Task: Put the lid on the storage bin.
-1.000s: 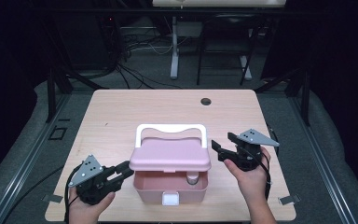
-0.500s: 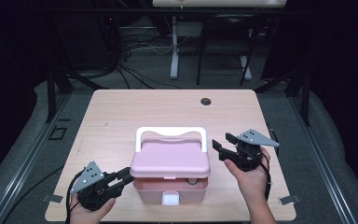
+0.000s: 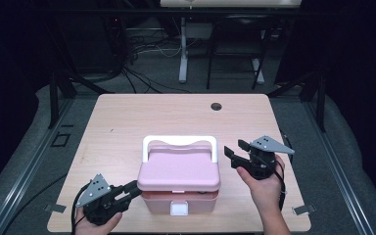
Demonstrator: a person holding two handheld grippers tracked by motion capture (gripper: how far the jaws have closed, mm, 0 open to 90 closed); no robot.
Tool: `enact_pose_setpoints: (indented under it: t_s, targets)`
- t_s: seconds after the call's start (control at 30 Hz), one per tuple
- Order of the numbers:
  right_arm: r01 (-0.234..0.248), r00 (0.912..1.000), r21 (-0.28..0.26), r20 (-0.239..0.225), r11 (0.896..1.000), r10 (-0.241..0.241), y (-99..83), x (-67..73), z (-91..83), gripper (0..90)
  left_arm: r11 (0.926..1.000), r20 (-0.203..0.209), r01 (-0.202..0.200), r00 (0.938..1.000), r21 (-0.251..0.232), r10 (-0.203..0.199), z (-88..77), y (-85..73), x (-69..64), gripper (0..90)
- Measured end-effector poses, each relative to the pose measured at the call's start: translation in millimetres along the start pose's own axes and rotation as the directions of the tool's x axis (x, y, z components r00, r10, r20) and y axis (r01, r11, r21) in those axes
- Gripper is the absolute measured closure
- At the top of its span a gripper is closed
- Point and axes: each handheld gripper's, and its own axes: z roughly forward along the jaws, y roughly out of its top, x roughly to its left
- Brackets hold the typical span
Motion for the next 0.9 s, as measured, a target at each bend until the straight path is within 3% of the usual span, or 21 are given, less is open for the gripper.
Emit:
enact_pose_setpoints:
  t_s: [0.33, 0.9]
  targets:
    - [-0.001, 1.0, 0.0, 0.003, 1.0, 0.001, -0.4, -0.9, -0.6, 44.7, 0.9997, -0.007, -0.02, 0.9998, 0.013, 0.02, 0.2, -5.3, -3.9, 73.3]
    - [0.003, 0.9999, 0.001, -0.01, 1.0, -0.003, -2.1, -0.9, 0.6, 46.7, 0.9996, -0.008, -0.015, 0.9998, 0.022, 0.016, -3.8, -8.5, -5.8, 72.9]
